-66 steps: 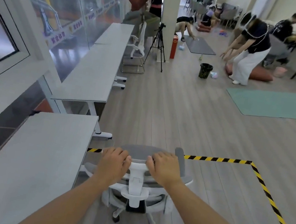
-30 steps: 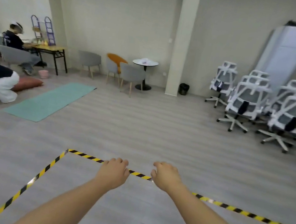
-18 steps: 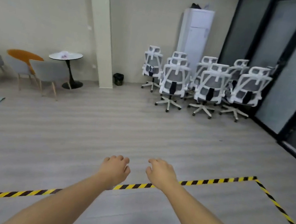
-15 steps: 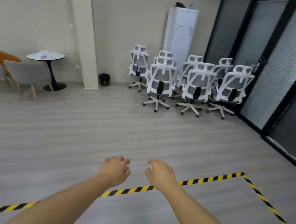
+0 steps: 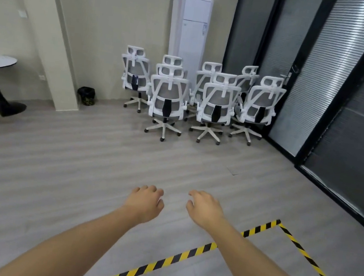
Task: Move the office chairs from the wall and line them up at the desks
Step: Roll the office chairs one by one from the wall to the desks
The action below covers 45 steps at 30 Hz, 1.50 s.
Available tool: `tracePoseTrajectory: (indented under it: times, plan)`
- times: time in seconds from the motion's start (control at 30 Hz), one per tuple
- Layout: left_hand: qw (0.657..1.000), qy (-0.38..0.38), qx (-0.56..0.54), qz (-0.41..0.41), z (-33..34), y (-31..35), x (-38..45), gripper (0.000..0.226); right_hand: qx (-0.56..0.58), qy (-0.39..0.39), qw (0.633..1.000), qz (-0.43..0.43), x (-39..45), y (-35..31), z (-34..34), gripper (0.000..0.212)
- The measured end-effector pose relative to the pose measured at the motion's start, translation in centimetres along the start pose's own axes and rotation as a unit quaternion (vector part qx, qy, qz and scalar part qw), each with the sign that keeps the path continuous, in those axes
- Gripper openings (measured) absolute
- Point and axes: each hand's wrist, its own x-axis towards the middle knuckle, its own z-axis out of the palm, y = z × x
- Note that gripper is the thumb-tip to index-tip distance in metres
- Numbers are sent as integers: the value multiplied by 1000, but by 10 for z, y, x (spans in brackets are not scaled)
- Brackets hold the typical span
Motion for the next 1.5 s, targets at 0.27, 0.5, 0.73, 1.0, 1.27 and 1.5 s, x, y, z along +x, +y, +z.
tracePoseTrajectory:
  times: [0.27,0.5,0.73,1.0,1.27,1.5]
  plan:
    - [1000,11,7,-6,-22,-29,209,45,3,5,1000,-12,209,52,-19,46]
    - [999,28,23,-36,-87,-79,382,43,-17,12,999,-38,410,76,-78,41]
    - [997,37,0,-65,-110,-142,532,42,-3,5,999,-47,592,67,-93,43]
    - [998,30,-13,-61,-140,-249,732,45,-27,-3,998,-57,814,41,-111,41]
    - [996,51,-32,-66,-202,-327,921,42,-43,14,997,-67,1004,29,-155,38]
    - [996,60,-29,-56,-227,-371,1102,41,-31,34,997,-63,1199,56,-160,38]
